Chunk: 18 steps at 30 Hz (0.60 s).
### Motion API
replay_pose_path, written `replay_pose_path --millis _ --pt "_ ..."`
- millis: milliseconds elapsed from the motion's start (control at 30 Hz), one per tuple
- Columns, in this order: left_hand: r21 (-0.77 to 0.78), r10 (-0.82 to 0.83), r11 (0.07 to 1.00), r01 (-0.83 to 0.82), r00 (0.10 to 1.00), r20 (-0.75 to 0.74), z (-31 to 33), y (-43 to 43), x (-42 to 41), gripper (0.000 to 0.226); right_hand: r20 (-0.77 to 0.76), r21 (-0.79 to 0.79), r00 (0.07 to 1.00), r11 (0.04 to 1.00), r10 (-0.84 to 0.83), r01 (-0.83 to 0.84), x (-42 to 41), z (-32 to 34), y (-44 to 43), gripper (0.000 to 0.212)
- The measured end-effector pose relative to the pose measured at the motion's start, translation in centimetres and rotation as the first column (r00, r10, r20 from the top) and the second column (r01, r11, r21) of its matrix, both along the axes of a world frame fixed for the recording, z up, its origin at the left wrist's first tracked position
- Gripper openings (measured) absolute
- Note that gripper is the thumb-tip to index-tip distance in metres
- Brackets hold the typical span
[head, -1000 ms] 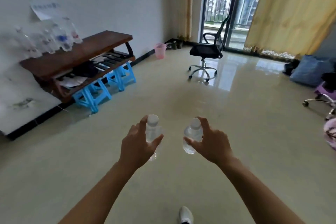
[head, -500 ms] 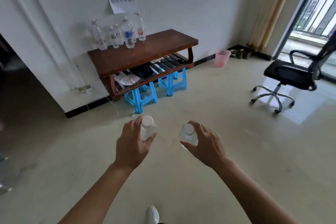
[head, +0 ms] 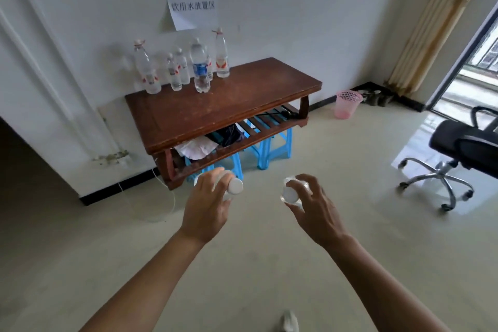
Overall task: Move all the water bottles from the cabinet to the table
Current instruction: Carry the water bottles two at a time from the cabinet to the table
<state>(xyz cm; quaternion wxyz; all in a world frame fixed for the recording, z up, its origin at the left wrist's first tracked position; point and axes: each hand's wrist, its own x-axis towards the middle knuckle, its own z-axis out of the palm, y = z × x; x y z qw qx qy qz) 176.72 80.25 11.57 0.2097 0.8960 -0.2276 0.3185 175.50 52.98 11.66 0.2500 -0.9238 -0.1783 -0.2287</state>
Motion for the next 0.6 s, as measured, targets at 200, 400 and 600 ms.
replay_pose_path --millis 200,400,600 --pt "0.055 0.019 0.998 -0.019 1.000 -0.001 -2.4 0.8 15.5 0.043 0.005 0.000 0.999 0.999 0.042 -0.042 17.2 -4.9 1.0 0.064" --pt "0.101 0.046 0.994 -0.047 0.999 0.012 -1.3 2.8 30.1 0.048 -0.031 0.052 0.988 0.987 0.151 -0.149 35.0 -4.5 3.6 0.066" --pt "0.111 0.149 0.982 -0.150 0.989 0.022 0.0 6.3 42.2 0.042 -0.032 0.032 0.975 0.975 0.220 -0.219 49.2 -2.0 7.7 0.066"
